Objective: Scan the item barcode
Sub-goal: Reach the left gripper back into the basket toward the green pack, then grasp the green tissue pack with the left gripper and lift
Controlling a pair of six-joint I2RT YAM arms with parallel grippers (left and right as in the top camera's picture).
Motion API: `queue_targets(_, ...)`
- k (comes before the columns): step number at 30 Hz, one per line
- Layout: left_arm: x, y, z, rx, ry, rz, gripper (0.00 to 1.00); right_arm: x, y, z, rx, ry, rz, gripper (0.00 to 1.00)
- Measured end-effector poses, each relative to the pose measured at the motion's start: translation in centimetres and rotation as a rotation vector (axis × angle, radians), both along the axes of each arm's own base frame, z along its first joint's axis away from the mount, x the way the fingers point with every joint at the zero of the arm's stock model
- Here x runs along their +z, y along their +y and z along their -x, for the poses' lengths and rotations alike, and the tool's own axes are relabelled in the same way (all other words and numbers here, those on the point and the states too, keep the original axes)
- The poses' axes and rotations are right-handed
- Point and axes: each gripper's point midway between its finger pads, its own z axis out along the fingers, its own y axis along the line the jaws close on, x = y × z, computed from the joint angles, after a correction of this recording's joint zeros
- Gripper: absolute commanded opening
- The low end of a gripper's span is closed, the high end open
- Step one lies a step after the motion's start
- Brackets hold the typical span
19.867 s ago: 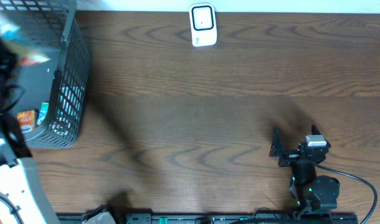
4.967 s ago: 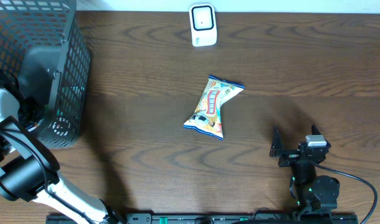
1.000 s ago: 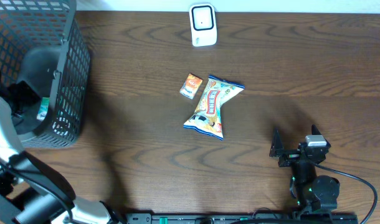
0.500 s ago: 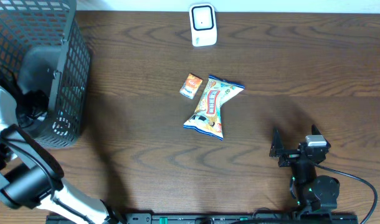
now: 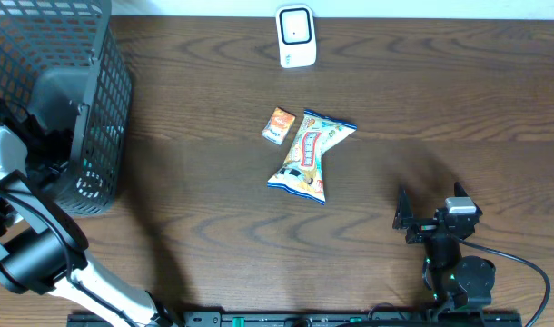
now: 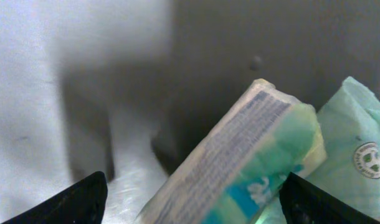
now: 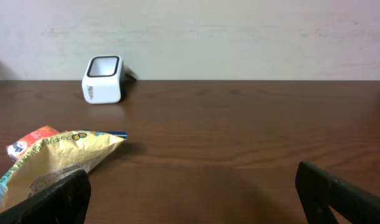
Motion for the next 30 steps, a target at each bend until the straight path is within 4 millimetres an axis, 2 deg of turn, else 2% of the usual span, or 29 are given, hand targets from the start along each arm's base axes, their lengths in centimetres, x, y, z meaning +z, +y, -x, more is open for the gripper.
queue_targets(2,-0.3,-0.3,-0.2,0.003,-0.007,0.024,0.71,0.0,0.0,0.0,0.0,0.0,0.0,0.99)
queue_targets(6,-0.3,-0.7,-0.5,0.017,-0.019,0.047,0.32,0.0,0.0,0.0,0.0,0.0,0.0,0.99)
queue_targets(9,-0.5,-0.7,-0.5,0.018,-0.017,0.049,0.1,0.0,0.0,0.0,0.0,0.0,0.0,0.99)
queue_targets(10,-0.5,-0.7,-0.5,0.018,-0.018,0.049,0.08,0.0,0.0,0.0,0.0,0.0,0.0,0.99)
queue_targets(17,-0.1,-0.8,-0.4,0.029,-0.017,0.056,0.07,0.0,0.0,0.0,0.0,0.0,0.0,0.99)
queue_targets(19,0.8,-0.7,-0.5,0.051,-0.034,0.049,0.08,0.0,0.0,0.0,0.0,0.0,0.0,0.99)
queue_targets(21,2.8,-0.4,-0.9,0.072,-0.078,0.024,0.07,0.0,0.0,0.0,0.0,0.0,0.0,0.99)
queue_targets(23,6.3,0.0,-1.4,0.091,-0.156,-0.023,0.08,0.0,0.0,0.0,0.0,0.0,0.0,0.99)
queue_targets(27,15.3,0.4,-1.9,0.145,-0.362,-0.133,0.08,0.0,0.0,0.0,0.0,0.0,0.0,0.99)
queue_targets(30,22.9,0.1,-1.5,0.234,-0.564,-0.193,0.07,0.0,0.0,0.0,0.0,0.0,0.0,0.99)
